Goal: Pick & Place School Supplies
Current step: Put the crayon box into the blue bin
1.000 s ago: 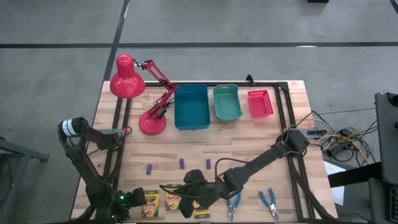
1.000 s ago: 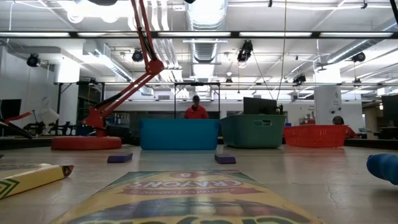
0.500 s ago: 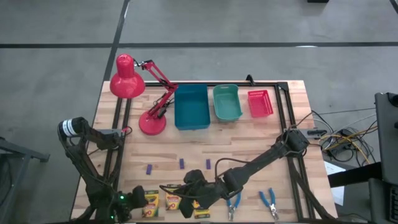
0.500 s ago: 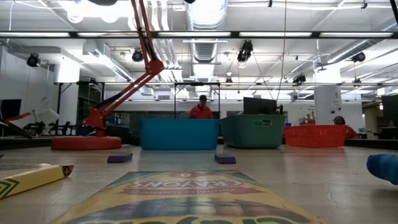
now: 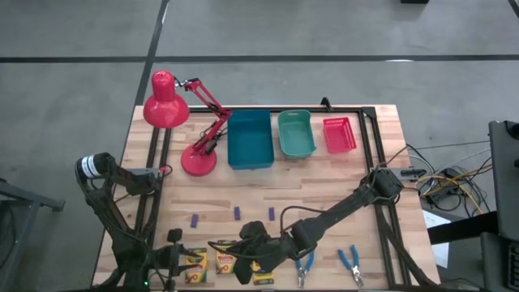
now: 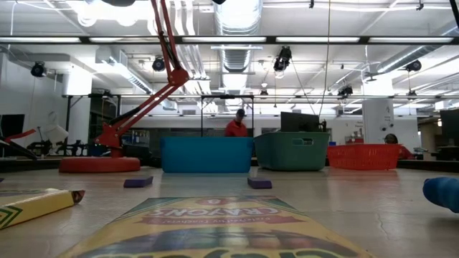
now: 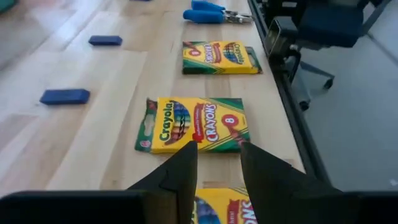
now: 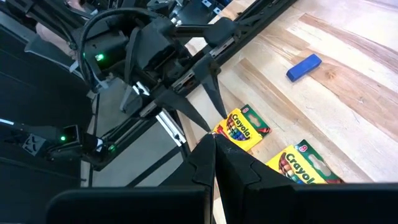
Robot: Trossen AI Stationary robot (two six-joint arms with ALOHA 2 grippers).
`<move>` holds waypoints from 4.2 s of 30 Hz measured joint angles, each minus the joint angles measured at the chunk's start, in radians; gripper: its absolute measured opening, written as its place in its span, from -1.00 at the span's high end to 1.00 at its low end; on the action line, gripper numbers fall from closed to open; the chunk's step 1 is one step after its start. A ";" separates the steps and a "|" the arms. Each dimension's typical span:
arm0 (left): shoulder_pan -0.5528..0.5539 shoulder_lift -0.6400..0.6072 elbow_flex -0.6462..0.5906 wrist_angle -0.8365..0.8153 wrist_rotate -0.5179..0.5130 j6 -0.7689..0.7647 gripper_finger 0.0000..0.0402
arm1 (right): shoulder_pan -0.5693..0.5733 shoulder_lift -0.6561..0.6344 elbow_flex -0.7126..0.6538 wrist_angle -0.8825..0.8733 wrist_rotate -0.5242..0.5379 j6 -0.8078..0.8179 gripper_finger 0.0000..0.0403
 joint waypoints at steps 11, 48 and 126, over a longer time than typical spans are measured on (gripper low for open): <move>0.000 0.000 -0.002 -0.069 -0.003 0.307 0.36 | 0.000 0.000 0.000 0.000 0.000 -0.003 0.96; 0.115 0.065 -0.001 -0.004 0.445 0.271 0.36 | 0.000 0.000 -0.001 -0.054 0.000 -0.076 0.96; 0.604 -0.697 -0.081 -0.190 0.471 -0.124 0.56 | -0.020 -0.004 -0.001 -0.323 0.003 -0.073 0.96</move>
